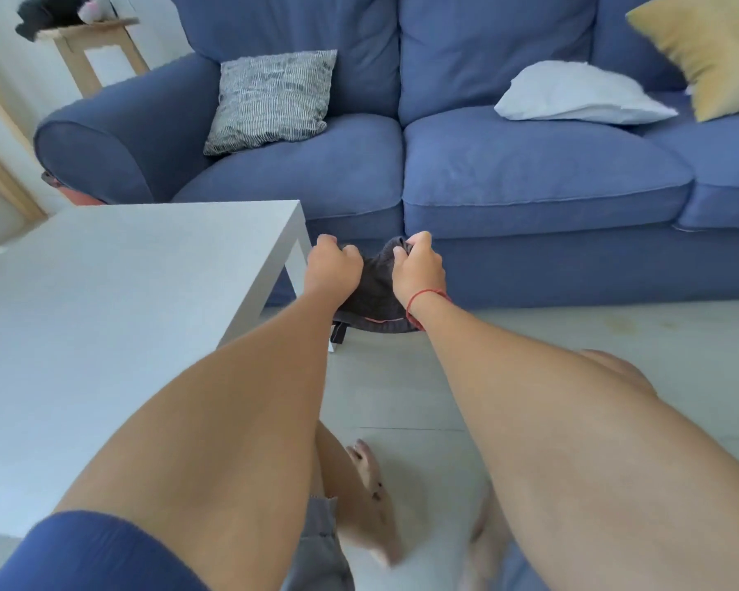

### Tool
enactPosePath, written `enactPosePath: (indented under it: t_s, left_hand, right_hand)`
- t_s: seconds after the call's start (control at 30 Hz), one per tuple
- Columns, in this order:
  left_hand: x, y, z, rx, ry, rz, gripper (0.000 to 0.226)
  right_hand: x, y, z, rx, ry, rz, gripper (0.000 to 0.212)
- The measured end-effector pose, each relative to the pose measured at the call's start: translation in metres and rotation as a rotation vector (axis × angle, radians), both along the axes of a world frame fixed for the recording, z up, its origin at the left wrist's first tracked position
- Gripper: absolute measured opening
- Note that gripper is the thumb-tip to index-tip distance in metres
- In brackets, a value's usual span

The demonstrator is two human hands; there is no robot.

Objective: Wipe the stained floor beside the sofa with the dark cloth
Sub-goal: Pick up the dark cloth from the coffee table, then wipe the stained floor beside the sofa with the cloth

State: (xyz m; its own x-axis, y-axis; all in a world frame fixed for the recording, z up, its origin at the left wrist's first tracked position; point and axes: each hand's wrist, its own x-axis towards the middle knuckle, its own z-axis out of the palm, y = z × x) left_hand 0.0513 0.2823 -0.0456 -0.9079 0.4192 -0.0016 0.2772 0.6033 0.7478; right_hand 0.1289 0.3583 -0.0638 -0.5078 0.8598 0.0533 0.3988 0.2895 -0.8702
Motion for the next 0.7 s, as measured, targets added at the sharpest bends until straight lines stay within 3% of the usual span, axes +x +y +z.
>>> enactPosePath:
  t_s: [0.3,0.7]
  left_hand:
    - [-0.008,0.060,-0.113,-0.146,-0.137,-0.099,0.043]
    - [-0.030,0.104,-0.264,-0.275,-0.327,-0.138,0.040]
  right_hand:
    - [-0.006,0.059,-0.105,-0.102,-0.192,-0.062,0.014]
    - [-0.027,0.111,-0.242,-0.258,-0.483,-0.067,0.030]
